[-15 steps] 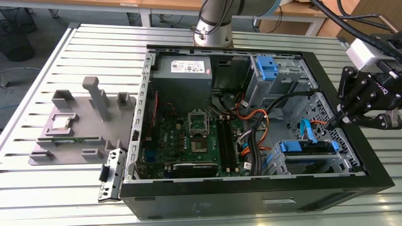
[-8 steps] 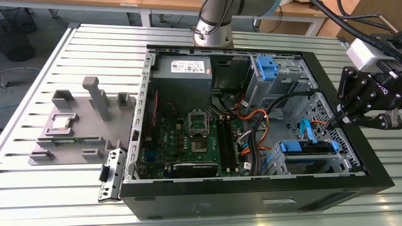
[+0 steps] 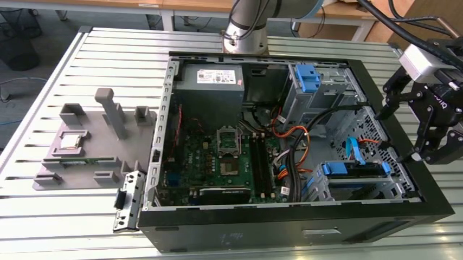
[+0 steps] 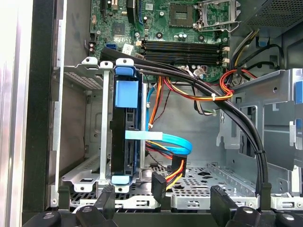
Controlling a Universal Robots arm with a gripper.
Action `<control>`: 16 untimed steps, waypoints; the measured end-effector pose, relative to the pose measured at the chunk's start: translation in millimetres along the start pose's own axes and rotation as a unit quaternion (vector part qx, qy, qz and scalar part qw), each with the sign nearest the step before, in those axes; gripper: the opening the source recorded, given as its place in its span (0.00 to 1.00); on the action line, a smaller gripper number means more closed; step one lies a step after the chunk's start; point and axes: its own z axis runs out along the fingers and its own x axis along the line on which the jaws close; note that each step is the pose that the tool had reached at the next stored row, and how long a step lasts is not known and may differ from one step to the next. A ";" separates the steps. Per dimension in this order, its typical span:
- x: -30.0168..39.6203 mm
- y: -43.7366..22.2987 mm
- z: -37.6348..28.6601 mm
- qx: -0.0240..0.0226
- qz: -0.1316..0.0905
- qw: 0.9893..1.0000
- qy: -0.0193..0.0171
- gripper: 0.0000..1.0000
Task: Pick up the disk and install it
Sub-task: 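Insert the second disk wire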
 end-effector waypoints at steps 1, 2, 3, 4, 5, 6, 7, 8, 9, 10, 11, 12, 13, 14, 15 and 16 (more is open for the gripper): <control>0.0 0.0 0.0 0.000 0.000 1.000 0.000 0.88; 0.0 0.0 0.0 0.000 0.000 1.000 0.000 0.88; 0.0 -0.1 0.0 0.000 0.000 1.000 0.000 0.88; 0.0 -0.2 0.0 0.000 0.000 1.000 0.000 0.88; 0.0 -0.4 0.0 0.000 0.000 1.000 0.000 0.88; 0.0 -0.4 0.0 0.000 0.000 1.000 0.000 0.88; 0.0 -0.4 0.0 0.000 0.000 1.000 0.000 0.88; 0.0 -0.4 0.0 0.000 0.000 1.000 0.000 0.88; 0.0 -0.5 0.0 0.000 0.000 1.000 0.000 0.88; 0.0 -0.5 0.0 0.000 0.000 1.000 0.000 0.88; 0.0 -0.5 0.0 0.000 0.000 1.000 0.000 0.88; 0.0 -0.5 0.0 0.000 0.000 1.000 0.000 0.88; 0.0 -0.6 0.0 0.000 0.000 1.000 0.000 0.88; 0.0 -0.6 0.0 0.000 0.000 1.000 0.000 0.88; 0.0 -0.6 0.0 0.000 0.000 1.000 0.000 0.87; 0.0 -0.6 0.0 0.000 0.000 1.000 0.000 0.87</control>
